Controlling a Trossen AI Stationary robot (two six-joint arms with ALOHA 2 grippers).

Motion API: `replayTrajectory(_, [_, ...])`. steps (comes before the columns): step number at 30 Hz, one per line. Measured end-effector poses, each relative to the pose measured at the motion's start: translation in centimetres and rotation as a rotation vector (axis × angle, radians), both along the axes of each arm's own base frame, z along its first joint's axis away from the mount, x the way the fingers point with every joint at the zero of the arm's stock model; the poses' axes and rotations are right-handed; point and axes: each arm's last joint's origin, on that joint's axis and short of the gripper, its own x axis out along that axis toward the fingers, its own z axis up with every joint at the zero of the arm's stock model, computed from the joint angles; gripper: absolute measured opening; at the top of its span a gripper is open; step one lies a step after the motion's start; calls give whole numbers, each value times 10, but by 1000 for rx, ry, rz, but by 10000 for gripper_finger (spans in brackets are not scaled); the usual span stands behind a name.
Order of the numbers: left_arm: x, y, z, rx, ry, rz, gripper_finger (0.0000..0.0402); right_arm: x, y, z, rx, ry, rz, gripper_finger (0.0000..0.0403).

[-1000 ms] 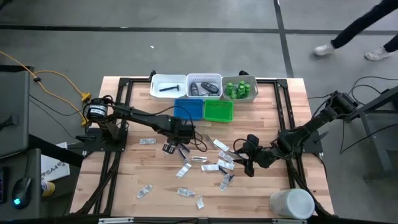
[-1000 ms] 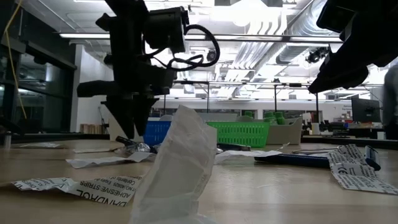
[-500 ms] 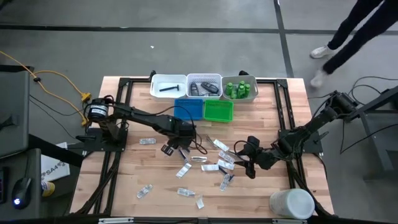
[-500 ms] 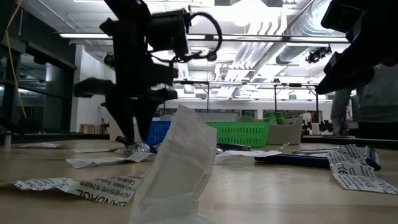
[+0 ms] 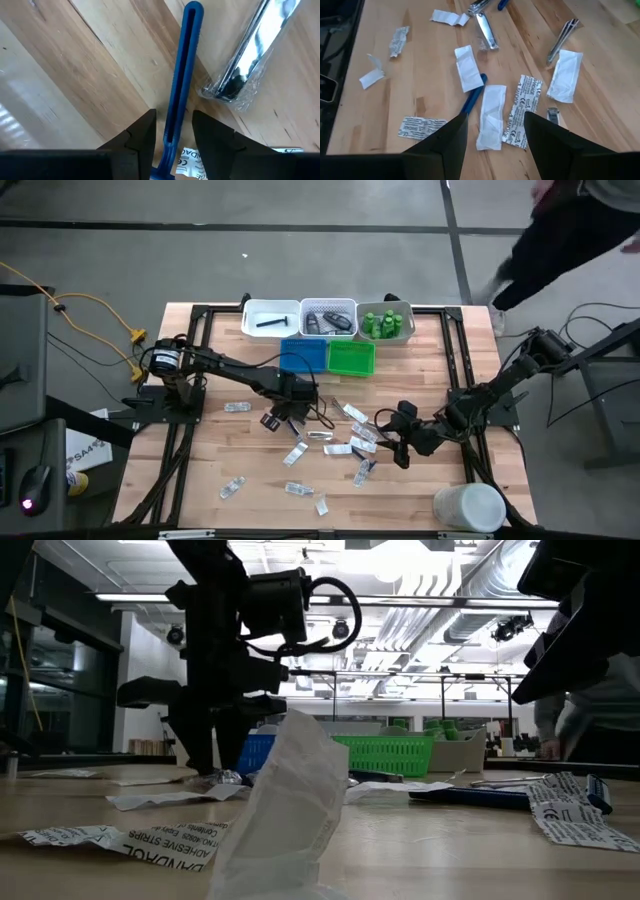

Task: Pick & Place Travel size toiletries
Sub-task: Put the blue razor into the white bin

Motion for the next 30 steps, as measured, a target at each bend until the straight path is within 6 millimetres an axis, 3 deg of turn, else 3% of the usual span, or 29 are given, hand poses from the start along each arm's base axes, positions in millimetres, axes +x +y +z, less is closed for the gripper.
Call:
replayTrajectory(6, [0,-1,-1,-17,3,-2,118,0,1,0,1,-2,3,188])
replayTrajectory(15, [0,-1,-1,-24,6,15,19,0,1,0,5,-2,-1,188])
replayTrajectory(20, [-4,0,6,-30,18,57,18,0,1,0,10,-3,1,188])
replayTrajectory(25, [-11,1,44,-5,7,109,18,0,1,1,12,-6,1,188])
replayTrajectory(30, [-24,14,87,145,-91,165,18,0,1,1,0,-14,-9,188])
